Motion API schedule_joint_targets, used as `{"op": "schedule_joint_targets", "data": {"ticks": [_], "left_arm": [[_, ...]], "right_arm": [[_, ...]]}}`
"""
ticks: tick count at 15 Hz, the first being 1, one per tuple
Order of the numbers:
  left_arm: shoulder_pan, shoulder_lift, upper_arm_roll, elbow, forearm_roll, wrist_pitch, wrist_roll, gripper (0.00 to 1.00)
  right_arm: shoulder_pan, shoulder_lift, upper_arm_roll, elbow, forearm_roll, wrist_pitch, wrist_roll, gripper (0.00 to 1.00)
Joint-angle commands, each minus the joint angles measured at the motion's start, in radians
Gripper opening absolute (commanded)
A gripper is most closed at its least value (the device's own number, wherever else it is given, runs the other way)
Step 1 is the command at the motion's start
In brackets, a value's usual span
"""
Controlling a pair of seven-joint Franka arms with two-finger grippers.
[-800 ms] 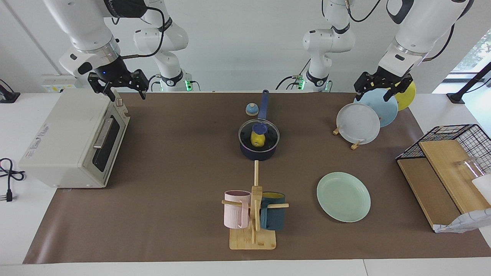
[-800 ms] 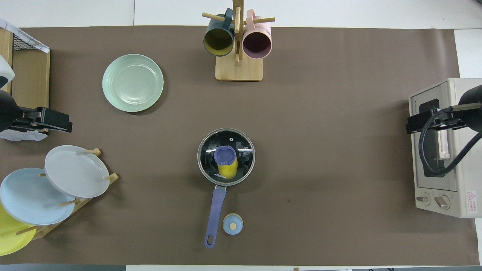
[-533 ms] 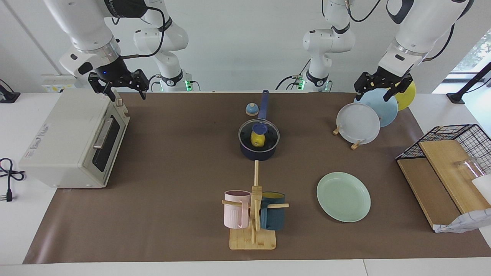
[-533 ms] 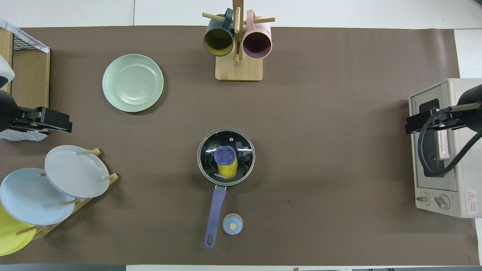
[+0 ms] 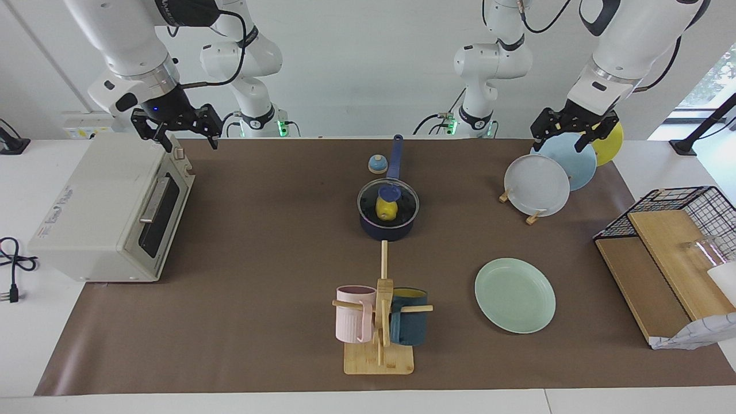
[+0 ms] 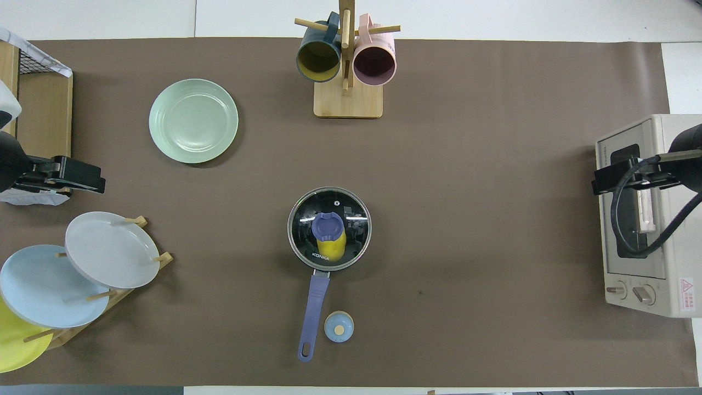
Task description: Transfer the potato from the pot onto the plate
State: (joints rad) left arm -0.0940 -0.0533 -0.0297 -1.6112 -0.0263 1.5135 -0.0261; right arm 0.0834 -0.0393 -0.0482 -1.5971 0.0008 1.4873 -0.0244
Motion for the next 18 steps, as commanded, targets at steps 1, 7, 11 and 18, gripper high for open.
{"op": "schedule_joint_targets", "data": {"ticks": [1, 7, 11, 18], "left_arm": [[0.014, -0.013, -0.006, 0.001, -0.007, -0.018, 0.003, 1.0], [0.014, -0.013, -0.006, 0.001, -0.007, -0.018, 0.003, 1.0], [0.014, -0.013, -0.006, 0.001, -0.007, -0.018, 0.003, 1.0], [0.014, -0.013, -0.006, 0.001, -0.007, -0.018, 0.003, 1.0]], "right_arm": [[-0.016, -0.021, 0.01, -0.024, 0.024, 0.022, -0.028, 1.0], [0.047, 0.021, 0.034, -0.004, 0.022, 0.042, 0.07, 1.0], [0.142, 0.134, 0.036, 0.132, 0.024, 0.015, 0.171, 1.0], [0.461, 0.381, 0.062, 0.312, 0.019, 0.123, 0.659, 1.0]]}}
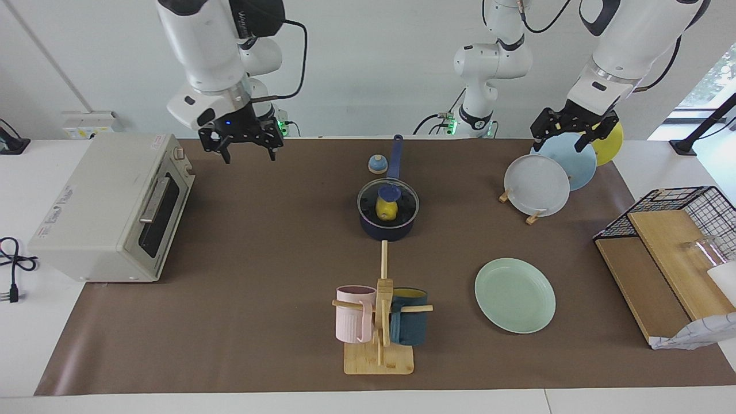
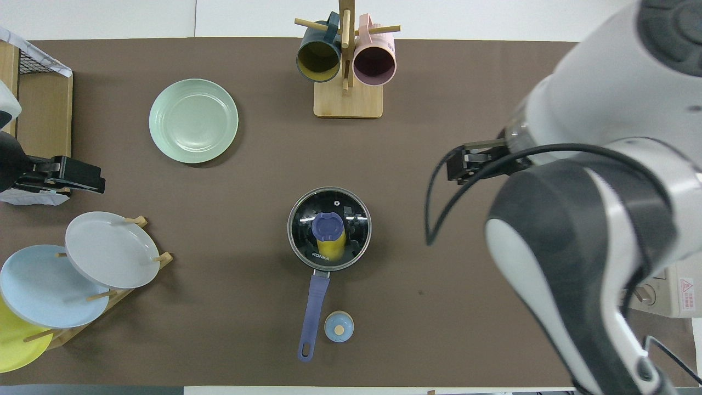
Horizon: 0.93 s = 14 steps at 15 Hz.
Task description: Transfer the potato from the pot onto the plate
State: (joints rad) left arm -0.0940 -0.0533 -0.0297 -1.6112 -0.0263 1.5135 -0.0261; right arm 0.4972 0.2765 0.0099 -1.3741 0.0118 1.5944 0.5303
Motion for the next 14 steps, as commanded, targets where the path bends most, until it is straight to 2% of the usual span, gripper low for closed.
{"op": "schedule_joint_targets", "data": {"ticks": [1, 3, 7, 14], "left_arm": [[0.014, -0.013, -0.006, 0.001, -0.007, -0.018, 0.003, 1.0], [0.014, -0.013, -0.006, 0.001, -0.007, -0.018, 0.003, 1.0], [0.014, -0.013, -0.006, 0.001, -0.007, -0.018, 0.003, 1.0], [0.014, -0.013, -0.006, 0.001, -0.007, -0.018, 0.003, 1.0]], "right_arm": [[0.067, 0.067, 0.005, 0.083, 0.004, 0.068, 0.149, 1.0], [0.131, 0.076, 0.005, 0.044, 0.0, 0.152, 0.178, 1.0], [0.193, 0.092, 0.005, -0.086, -0.003, 0.286, 0.224, 1.0], [0.204, 0.078, 0.005, -0.221, -0.021, 0.393, 0.25, 1.0]]}}
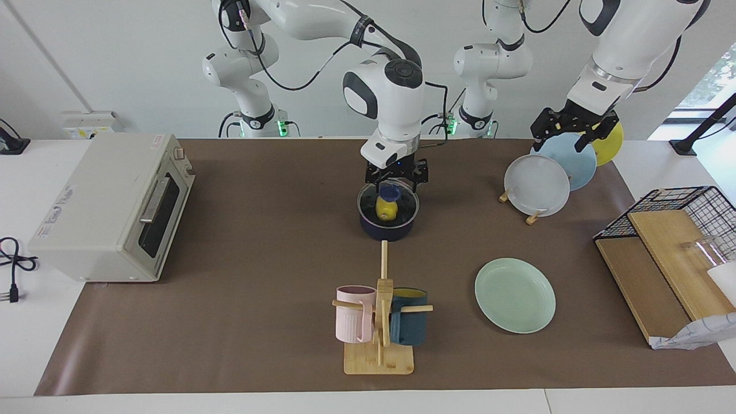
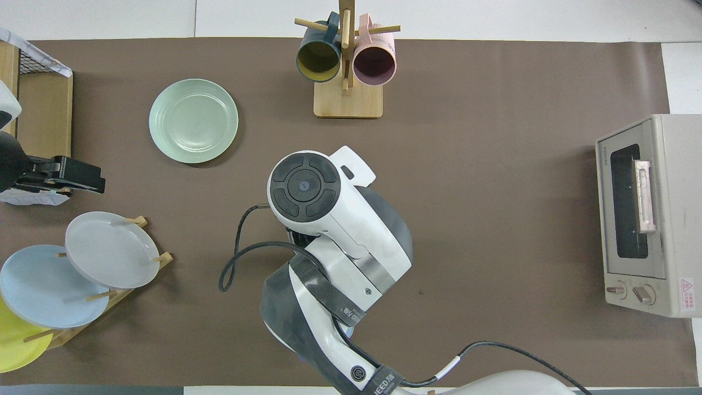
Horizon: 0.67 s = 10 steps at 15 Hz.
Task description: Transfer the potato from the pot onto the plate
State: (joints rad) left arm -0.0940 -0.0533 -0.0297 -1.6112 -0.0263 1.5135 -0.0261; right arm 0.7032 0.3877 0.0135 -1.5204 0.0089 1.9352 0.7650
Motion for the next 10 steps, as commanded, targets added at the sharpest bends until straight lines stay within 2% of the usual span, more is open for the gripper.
{"op": "schedule_joint_targets", "data": {"ticks": [1, 10], "left_arm": [[0.014, -0.013, -0.006, 0.001, -0.007, -0.018, 0.003, 1.0], [0.014, -0.013, -0.006, 0.001, -0.007, -0.018, 0.003, 1.0]], "right_arm": [[-0.002, -0.039, 0.002, -0.093, -0.02, 0.063, 0.017, 1.0], [0.01, -0.073, 0.002, -0.187, -0.02, 0.114, 0.016, 1.0]]}}
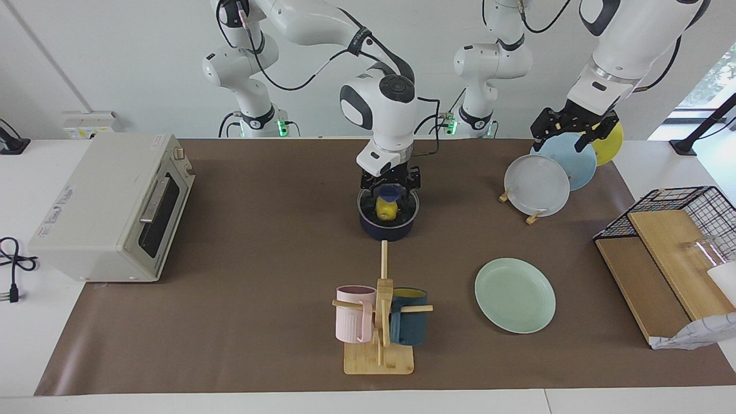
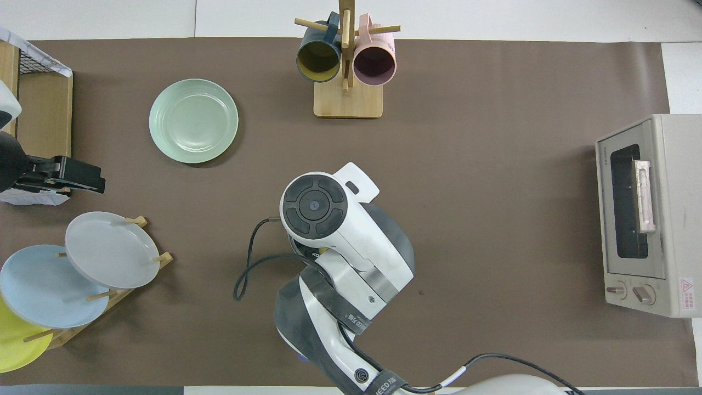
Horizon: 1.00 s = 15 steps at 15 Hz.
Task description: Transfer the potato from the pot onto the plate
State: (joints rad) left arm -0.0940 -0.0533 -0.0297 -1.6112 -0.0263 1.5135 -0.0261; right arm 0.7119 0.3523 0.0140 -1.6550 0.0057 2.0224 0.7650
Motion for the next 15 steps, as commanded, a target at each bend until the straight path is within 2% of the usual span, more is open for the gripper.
{"op": "schedule_joint_targets", "data": {"ticks": [1, 5, 13, 15], "left_arm": [[0.014, -0.013, -0.006, 0.001, -0.007, -0.018, 0.003, 1.0], [0.014, -0.013, -0.006, 0.001, -0.007, -0.018, 0.003, 1.0], [0.014, -0.013, -0.006, 0.001, -0.007, -0.018, 0.003, 1.0], [0.014, -0.013, -0.006, 0.001, -0.007, -0.018, 0.003, 1.0]], "right_arm": [[0.001, -0.038, 0.001, -0.052, -0.016, 0.029, 0.016, 1.0], [0.0, -0.038, 0.001, -0.054, -0.016, 0.035, 0.016, 0.92], [0.015, -0.036, 0.001, -0.071, -0.016, 0.064, 0.014, 0.91], [0.018, -0.035, 0.001, -0.069, -0.023, 0.067, 0.014, 0.73]]}}
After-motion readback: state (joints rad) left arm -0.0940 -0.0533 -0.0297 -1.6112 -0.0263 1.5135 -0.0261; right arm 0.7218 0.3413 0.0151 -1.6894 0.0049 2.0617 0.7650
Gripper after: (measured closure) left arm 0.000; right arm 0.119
